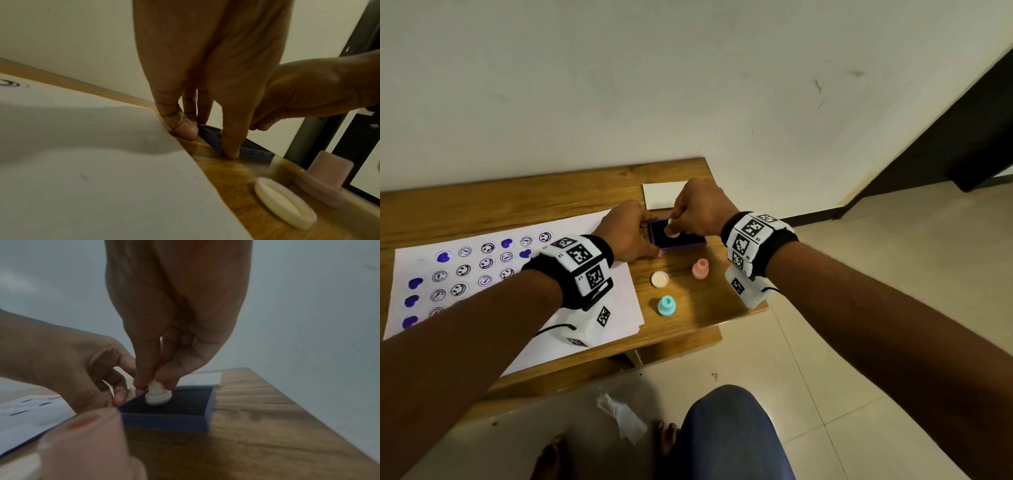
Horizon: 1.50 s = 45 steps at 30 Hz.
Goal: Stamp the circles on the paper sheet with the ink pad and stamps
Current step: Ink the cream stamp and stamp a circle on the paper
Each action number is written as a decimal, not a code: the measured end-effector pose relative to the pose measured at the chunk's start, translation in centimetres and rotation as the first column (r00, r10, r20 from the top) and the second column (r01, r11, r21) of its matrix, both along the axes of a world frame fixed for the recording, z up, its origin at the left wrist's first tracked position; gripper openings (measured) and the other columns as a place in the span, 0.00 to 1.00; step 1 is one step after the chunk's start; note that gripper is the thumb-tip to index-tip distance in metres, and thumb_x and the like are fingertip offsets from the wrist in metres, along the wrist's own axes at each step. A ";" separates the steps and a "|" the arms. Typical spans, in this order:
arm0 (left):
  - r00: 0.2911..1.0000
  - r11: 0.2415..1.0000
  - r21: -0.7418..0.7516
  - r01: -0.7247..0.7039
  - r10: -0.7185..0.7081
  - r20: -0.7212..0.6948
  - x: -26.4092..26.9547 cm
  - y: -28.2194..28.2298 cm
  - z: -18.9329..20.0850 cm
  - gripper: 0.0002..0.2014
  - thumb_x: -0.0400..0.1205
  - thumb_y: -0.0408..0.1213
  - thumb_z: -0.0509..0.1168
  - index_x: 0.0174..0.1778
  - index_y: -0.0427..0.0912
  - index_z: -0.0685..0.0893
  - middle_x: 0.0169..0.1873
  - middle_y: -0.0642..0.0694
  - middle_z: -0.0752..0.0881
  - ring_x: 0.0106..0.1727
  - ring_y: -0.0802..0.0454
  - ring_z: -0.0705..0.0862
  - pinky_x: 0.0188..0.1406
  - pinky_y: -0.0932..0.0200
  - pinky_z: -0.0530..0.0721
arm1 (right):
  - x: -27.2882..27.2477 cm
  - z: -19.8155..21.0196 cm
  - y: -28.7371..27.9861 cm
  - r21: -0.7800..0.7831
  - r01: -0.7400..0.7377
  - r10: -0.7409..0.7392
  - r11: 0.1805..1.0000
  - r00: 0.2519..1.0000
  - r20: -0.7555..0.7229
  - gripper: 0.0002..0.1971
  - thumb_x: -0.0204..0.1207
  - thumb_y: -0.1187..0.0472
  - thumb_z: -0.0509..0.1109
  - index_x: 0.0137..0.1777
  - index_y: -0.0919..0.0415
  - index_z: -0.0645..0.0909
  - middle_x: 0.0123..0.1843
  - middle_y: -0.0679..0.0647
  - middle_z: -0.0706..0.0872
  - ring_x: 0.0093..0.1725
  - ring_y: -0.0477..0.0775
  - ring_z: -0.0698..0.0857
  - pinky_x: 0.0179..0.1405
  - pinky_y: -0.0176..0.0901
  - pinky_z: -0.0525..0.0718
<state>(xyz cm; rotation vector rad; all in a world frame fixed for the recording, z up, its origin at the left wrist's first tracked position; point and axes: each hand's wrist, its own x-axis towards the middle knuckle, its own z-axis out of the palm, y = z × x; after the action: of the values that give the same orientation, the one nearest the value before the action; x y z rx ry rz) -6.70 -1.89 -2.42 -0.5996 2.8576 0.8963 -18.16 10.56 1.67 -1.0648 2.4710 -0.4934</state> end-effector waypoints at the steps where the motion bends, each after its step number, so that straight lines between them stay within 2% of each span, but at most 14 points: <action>1: 1.000 1.000 -0.007 0.011 -0.011 0.006 0.1 0.0 0.0 0.32 0.63 0.45 0.82 0.64 0.46 0.85 0.51 0.44 0.81 0.49 0.47 0.79 0.47 0.53 0.79 | 0.0 -0.1 -0.1 0.002 0.013 -0.013 1.000 1.000 0.016 0.10 0.61 0.58 0.87 0.40 0.60 0.94 0.35 0.50 0.91 0.37 0.50 0.89 0.41 0.47 0.91; 4: 0.999 1.000 -0.011 0.029 -0.029 0.028 0.0 0.3 0.6 0.29 0.64 0.43 0.82 0.63 0.44 0.86 0.47 0.46 0.81 0.47 0.49 0.78 0.44 0.57 0.76 | 0.3 0.2 -0.3 0.017 0.021 -0.022 1.000 0.999 0.024 0.10 0.61 0.58 0.87 0.40 0.60 0.94 0.37 0.54 0.93 0.38 0.52 0.91 0.45 0.49 0.92; 9: 0.994 0.999 0.039 0.031 -0.035 0.106 0.4 0.8 2.1 0.29 0.63 0.42 0.82 0.61 0.41 0.85 0.50 0.44 0.88 0.51 0.45 0.86 0.48 0.52 0.84 | 1.0 1.0 -0.6 0.069 0.032 -0.032 0.997 0.999 -0.002 0.12 0.61 0.58 0.87 0.42 0.61 0.94 0.38 0.53 0.92 0.43 0.53 0.91 0.43 0.45 0.90; 12: 0.996 0.995 0.047 -0.088 0.088 0.018 1.6 0.7 3.3 0.34 0.70 0.38 0.77 0.73 0.38 0.75 0.61 0.39 0.81 0.58 0.43 0.82 0.53 0.53 0.80 | 0.6 1.2 0.3 -0.058 0.189 -0.185 0.980 0.980 0.071 0.13 0.62 0.55 0.88 0.43 0.60 0.94 0.44 0.52 0.93 0.45 0.50 0.90 0.42 0.42 0.87; 15: 0.994 0.994 0.025 -0.107 0.107 -0.026 4.0 -0.7 4.8 0.38 0.73 0.42 0.75 0.79 0.41 0.68 0.66 0.40 0.77 0.61 0.44 0.82 0.56 0.59 0.74 | 0.3 3.2 1.7 -0.374 0.465 -0.335 0.802 0.869 0.364 0.07 0.63 0.60 0.87 0.34 0.59 0.91 0.34 0.52 0.92 0.33 0.47 0.91 0.37 0.39 0.87; 18: 0.996 0.997 -0.005 -0.071 0.071 0.059 8.0 -3.5 6.3 0.34 0.75 0.43 0.73 0.77 0.45 0.70 0.68 0.41 0.78 0.61 0.45 0.83 0.56 0.60 0.76 | 0.4 5.0 2.5 -0.454 0.531 -0.288 0.716 0.817 0.500 0.06 0.65 0.63 0.86 0.32 0.61 0.91 0.32 0.55 0.92 0.31 0.48 0.89 0.36 0.36 0.85; 21: 0.984 0.992 -0.087 -0.092 0.105 0.147 13.9 -7.3 7.6 0.30 0.75 0.47 0.72 0.74 0.45 0.75 0.67 0.42 0.80 0.60 0.47 0.80 0.55 0.59 0.74 | 2.5 6.8 1.9 -0.473 0.480 -0.224 0.739 0.837 0.499 0.08 0.66 0.62 0.85 0.41 0.66 0.93 0.40 0.61 0.94 0.35 0.51 0.89 0.41 0.41 0.87; 24: 0.965 0.979 -0.162 -0.122 0.155 0.214 17.8 -9.4 7.4 0.32 0.76 0.50 0.71 0.76 0.47 0.73 0.71 0.41 0.76 0.69 0.44 0.75 0.64 0.55 0.72 | 4.8 6.7 1.8 -0.461 0.419 -0.218 0.783 0.877 0.428 0.10 0.67 0.61 0.85 0.37 0.68 0.91 0.31 0.56 0.90 0.29 0.47 0.85 0.35 0.39 0.85; 26: 0.943 0.966 -0.191 -0.176 0.221 0.248 22.0 -11.0 7.5 0.32 0.77 0.50 0.70 0.77 0.46 0.71 0.74 0.42 0.72 0.74 0.43 0.72 0.70 0.54 0.70 | 8.5 6.8 0.5 -0.441 0.320 -0.151 0.839 0.914 0.377 0.10 0.66 0.59 0.85 0.31 0.64 0.89 0.25 0.50 0.87 0.24 0.45 0.82 0.29 0.38 0.81; 29: 0.910 0.951 -0.195 -0.240 0.291 0.297 27.1 -12.7 6.1 0.32 0.78 0.50 0.69 0.78 0.44 0.70 0.76 0.43 0.71 0.75 0.45 0.72 0.71 0.54 0.71 | 13.6 5.9 -1.8 -0.368 0.194 -0.065 0.909 0.940 0.336 0.10 0.62 0.55 0.87 0.35 0.60 0.91 0.31 0.53 0.91 0.30 0.47 0.87 0.34 0.47 0.88; 31: 0.904 0.951 -0.185 -0.247 0.295 0.309 29.4 -13.1 5.2 0.32 0.78 0.49 0.69 0.77 0.44 0.71 0.75 0.44 0.72 0.74 0.46 0.73 0.70 0.55 0.72 | 16.6 4.7 -2.9 -0.340 0.099 0.005 0.935 0.957 0.292 0.10 0.64 0.55 0.87 0.37 0.59 0.92 0.31 0.51 0.91 0.29 0.45 0.85 0.32 0.41 0.85; 36: 0.929 0.960 -0.121 -0.252 0.275 0.247 32.9 -13.2 3.2 0.31 0.77 0.48 0.70 0.76 0.46 0.72 0.74 0.44 0.75 0.72 0.46 0.75 0.72 0.52 0.73 | 21.5 2.0 -4.6 -0.262 -0.043 0.088 0.964 0.983 0.160 0.11 0.65 0.51 0.85 0.42 0.56 0.93 0.32 0.45 0.88 0.33 0.42 0.85 0.33 0.34 0.76; 42: 0.928 0.950 -0.082 -0.301 0.312 0.205 33.8 -13.3 1.6 0.36 0.76 0.52 0.71 0.79 0.44 0.69 0.81 0.44 0.66 0.81 0.46 0.64 0.81 0.50 0.62 | 22.4 0.8 -6.2 -0.259 -0.021 0.060 0.966 0.988 0.142 0.12 0.64 0.49 0.85 0.41 0.56 0.93 0.35 0.48 0.93 0.38 0.46 0.91 0.40 0.41 0.86; 45: 0.919 0.937 -0.076 -0.342 0.350 0.180 33.8 -13.1 1.0 0.37 0.74 0.52 0.72 0.78 0.44 0.70 0.80 0.44 0.66 0.80 0.45 0.65 0.80 0.49 0.63 | 22.6 0.7 -6.6 -0.255 -0.018 0.056 0.967 0.989 0.140 0.12 0.65 0.50 0.85 0.42 0.57 0.93 0.35 0.48 0.93 0.36 0.45 0.90 0.36 0.38 0.83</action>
<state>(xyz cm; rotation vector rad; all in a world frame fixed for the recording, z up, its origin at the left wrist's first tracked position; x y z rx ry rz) 27.05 -14.98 -1.47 -1.1573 2.6470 0.7673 4.48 3.97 2.34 -1.1248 2.2988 -0.8618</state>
